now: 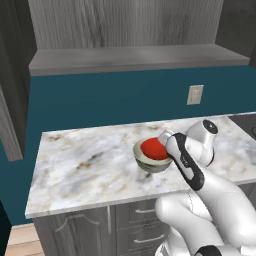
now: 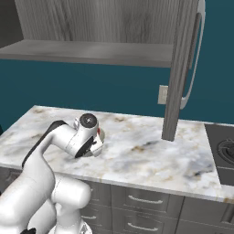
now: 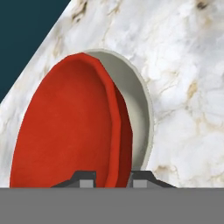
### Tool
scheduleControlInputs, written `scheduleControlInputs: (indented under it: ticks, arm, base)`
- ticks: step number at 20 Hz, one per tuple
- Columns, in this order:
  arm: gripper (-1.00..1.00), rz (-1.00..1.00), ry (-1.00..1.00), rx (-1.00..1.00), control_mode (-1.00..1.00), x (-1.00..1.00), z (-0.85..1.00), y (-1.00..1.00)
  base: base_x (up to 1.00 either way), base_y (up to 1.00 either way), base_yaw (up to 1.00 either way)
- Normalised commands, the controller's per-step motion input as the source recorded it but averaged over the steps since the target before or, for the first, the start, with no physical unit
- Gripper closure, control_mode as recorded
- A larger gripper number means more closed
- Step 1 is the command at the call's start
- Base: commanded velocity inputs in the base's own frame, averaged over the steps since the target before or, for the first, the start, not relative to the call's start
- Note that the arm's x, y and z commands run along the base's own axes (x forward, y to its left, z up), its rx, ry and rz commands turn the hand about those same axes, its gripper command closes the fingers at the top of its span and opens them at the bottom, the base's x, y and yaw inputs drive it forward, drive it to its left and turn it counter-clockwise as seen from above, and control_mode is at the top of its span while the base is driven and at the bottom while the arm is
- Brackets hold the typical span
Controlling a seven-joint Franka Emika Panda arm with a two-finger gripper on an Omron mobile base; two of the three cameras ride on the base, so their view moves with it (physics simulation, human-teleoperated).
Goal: Pick up the bowls on the counter and stack them on top of one another in the open cabinet. Place the smaller bowl on top of the larger bowl.
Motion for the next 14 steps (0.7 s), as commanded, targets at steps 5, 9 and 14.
scheduleControlInputs:
  ticks: [5,9,14]
  arm:
    - [1.0,0.0,0.0,0.0,-1.0,0.26,-0.12,0.0]
    - [1.0,0.0,0.0,0.0,-1.0,0.26,-0.1,0.03]
    - [1.0,0.0,0.0,0.0,-1.0,0.22,-0.09,0.08]
  base:
    - [0.0,0.0,0.0]
    - [0.0,0.0,0.0]
    - [0.0,0.0,0.0]
